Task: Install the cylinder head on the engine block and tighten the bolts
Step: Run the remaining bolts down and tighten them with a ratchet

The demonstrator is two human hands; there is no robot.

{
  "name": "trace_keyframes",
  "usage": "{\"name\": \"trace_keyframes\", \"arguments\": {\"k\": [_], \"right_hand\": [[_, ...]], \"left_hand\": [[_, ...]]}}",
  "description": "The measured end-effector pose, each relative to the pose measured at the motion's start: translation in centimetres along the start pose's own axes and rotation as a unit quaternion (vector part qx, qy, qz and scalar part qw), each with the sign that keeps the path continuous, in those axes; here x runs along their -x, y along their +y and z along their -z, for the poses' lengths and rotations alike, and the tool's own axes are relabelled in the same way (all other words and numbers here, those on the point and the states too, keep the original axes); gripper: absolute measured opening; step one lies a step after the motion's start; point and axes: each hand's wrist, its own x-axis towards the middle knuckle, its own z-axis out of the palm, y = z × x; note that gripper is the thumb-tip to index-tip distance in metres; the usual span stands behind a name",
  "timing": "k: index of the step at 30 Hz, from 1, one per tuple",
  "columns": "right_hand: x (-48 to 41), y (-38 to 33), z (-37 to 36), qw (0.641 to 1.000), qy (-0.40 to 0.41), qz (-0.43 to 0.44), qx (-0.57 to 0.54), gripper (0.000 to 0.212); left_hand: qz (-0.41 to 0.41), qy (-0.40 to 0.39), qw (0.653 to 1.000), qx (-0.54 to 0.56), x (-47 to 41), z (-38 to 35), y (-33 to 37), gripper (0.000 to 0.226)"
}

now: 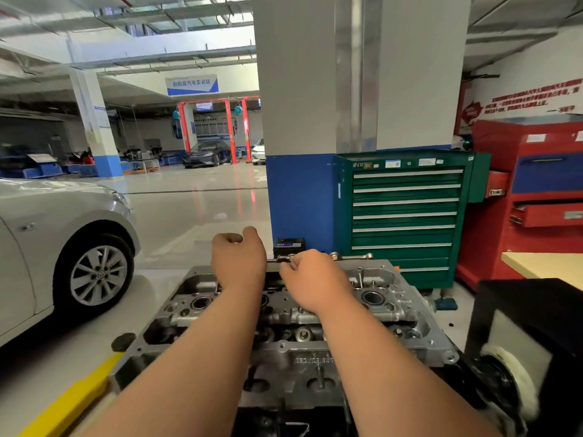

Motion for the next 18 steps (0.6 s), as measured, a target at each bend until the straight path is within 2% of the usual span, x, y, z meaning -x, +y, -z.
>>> {"name": "trace_keyframes", "arguments": {"k": [2, 5, 7, 11, 14, 16, 18], "right_hand": [[0.0, 0.0, 0.1, 1.000, 0.003, 0.008, -0.007, 0.044], [0.2, 0.3, 0.2, 0.999, 0.003, 0.013, -0.033, 0.045], [0.1, 0.5, 0.2, 0.999, 0.001, 0.010, -0.039, 0.045], [0.0, 0.3, 0.0, 1.000, -0.005, 0.009, -0.021, 0.045], [0.0, 0.5, -0.1, 1.000, -0.001, 0.009, -0.028, 0.045], [-0.1, 0.5, -0.1, 0.999, 0.003, 0.008, -0.031, 0.045], [-0.1, 0.6, -0.1, 1.000, 0.006, 0.007, -0.026, 0.045]], "left_hand": [[-0.001, 0.012, 1.000, -0.019, -0.5, -0.2, -0.2, 0.021], [-0.014, -0.117, 0.986, -0.120, -3.3, 0.5, -0.4, 0.014], [0.023, -0.184, 0.981, -0.064, -3.8, 1.2, -0.3, 0.021], [0.064, -0.253, 0.964, 0.039, -4.0, 1.7, -0.9, 0.042], [0.090, -0.321, 0.939, 0.084, -4.9, 1.9, -1.1, 0.043], [0.093, -0.330, 0.936, 0.084, -5.0, 2.0, -1.2, 0.042], [0.052, -0.276, 0.959, 0.034, -4.2, 1.8, -1.3, 0.036]]}}
